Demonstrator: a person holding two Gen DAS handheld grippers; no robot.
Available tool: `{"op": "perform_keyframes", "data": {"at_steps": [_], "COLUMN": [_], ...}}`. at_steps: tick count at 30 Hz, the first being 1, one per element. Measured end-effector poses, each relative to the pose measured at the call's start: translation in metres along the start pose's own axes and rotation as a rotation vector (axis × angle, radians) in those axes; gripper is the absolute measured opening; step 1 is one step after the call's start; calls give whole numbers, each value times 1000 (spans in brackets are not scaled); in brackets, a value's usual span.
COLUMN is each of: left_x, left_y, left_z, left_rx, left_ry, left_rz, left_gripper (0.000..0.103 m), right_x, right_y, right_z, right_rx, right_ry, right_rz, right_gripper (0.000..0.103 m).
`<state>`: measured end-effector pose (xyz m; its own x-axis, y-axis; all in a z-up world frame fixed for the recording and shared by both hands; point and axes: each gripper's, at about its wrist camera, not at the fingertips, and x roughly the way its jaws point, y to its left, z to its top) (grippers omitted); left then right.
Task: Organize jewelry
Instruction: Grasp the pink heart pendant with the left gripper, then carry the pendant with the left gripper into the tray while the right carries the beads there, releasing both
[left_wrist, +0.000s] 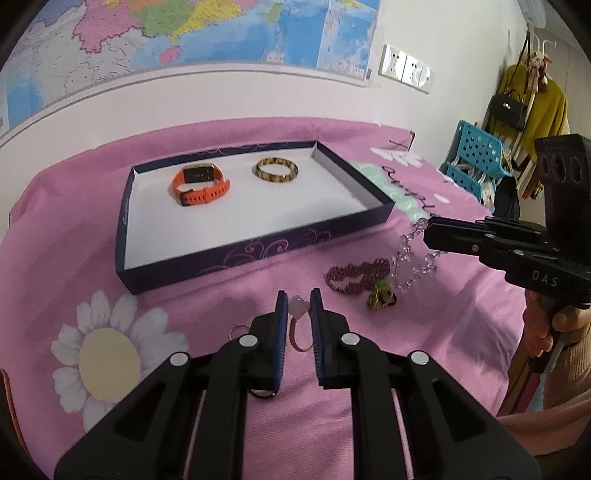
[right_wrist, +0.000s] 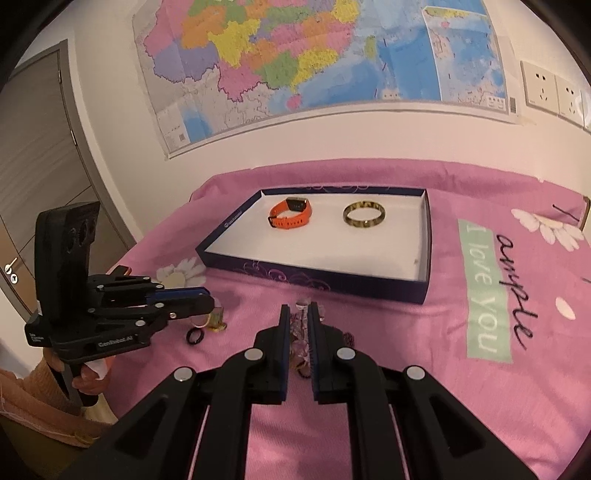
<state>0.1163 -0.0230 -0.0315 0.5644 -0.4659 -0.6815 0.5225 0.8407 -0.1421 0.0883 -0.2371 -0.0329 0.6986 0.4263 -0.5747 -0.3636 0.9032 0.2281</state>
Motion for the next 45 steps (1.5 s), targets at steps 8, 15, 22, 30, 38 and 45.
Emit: {"op": "perform_keyframes", "data": {"at_steps": [8,15,22,30,38,45], "left_x": [-7,-10,-3,15,36,54], "left_y": [8,20,32,45,56,65], "left_z": [12,31,52,72,85,94], "left_rx": [-8,-18,-24,-23,-23,-32], "left_ry": [-35,-70,-89,-77,-54,-25], "left_rz": [3,18,39,79,112,136], "left_gripper": [13,13,13,13,13,13], "right_x": [-1,2,19,50,79,102], "right_y": [-1,-2,-11,-22,-27,-32], "right_z": [19,47,72,93,104,107], "right_rx": [-17,-40,-22,0,14,33], "right_ry": [-31,-76,-91,-67,-46,-27], "right_rz": [-9,-11,-12,-21,-19,-16], "right_gripper": [8,8,8,8,8,8]}}
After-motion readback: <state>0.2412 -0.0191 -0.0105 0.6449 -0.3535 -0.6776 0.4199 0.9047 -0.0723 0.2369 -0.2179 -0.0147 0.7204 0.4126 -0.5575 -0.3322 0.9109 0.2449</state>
